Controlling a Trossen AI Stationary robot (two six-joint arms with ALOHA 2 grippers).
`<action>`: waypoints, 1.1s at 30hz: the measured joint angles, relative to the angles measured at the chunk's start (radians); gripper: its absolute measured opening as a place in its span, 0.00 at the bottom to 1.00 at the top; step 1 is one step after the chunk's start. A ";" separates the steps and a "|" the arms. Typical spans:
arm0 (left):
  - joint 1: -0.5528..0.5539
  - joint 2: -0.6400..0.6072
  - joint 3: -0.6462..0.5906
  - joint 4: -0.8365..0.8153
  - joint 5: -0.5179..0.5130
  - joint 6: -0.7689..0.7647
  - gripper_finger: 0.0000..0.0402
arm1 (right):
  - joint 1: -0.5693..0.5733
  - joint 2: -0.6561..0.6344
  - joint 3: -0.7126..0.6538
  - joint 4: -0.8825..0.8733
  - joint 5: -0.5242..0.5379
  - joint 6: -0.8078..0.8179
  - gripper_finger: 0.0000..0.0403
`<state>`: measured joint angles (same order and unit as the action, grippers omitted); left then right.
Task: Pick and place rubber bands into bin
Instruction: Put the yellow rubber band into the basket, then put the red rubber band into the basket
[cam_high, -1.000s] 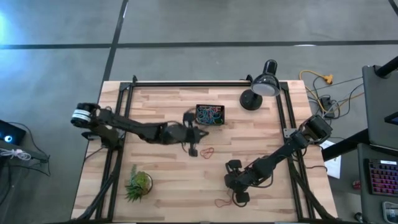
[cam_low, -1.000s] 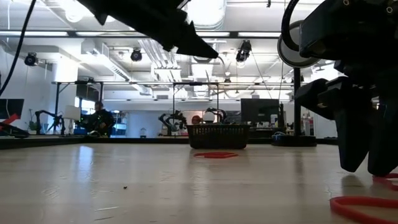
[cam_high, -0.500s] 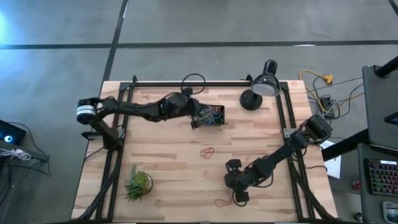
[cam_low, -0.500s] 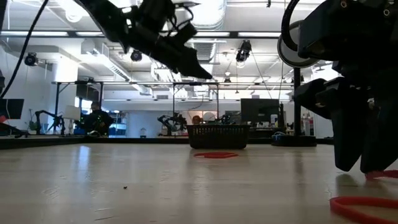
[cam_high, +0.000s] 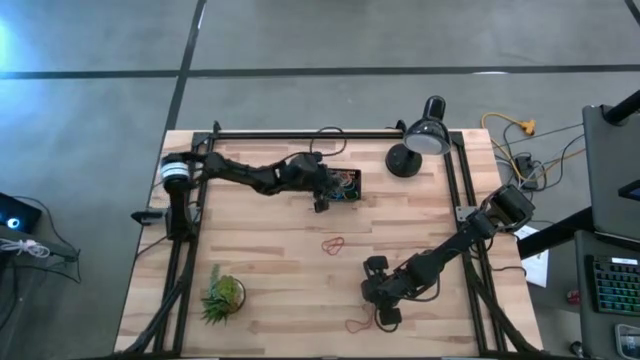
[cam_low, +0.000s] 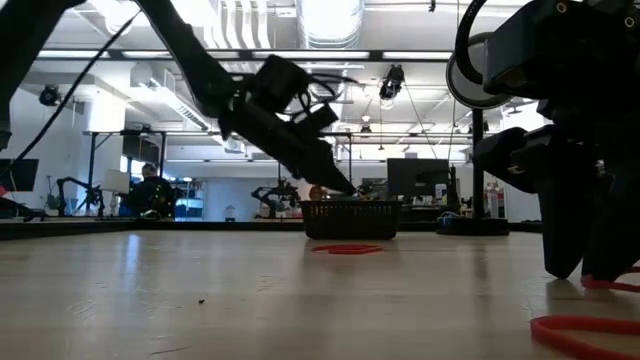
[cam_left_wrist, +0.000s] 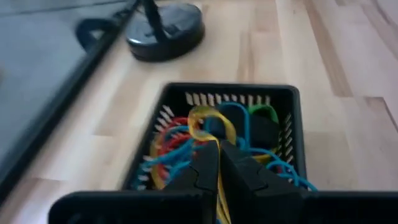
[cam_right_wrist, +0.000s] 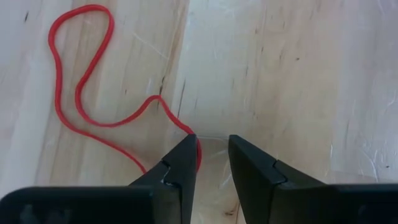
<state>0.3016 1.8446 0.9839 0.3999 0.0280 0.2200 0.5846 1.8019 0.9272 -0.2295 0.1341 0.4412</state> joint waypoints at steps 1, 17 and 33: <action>0.000 0.019 0.008 0.003 0.014 -0.005 0.00 | 0.000 0.000 0.000 0.001 0.000 0.000 0.22; -0.001 0.097 0.091 0.002 0.093 -0.058 0.16 | 0.000 0.000 -0.001 0.002 -0.001 0.019 0.23; -0.042 -0.159 0.086 -0.305 0.093 -0.053 0.41 | 0.002 -0.002 -0.003 -0.032 -0.050 0.008 0.22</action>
<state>0.2594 1.6856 1.0702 0.0948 0.1208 0.1669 0.5861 1.7995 0.9241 -0.2618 0.0845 0.4493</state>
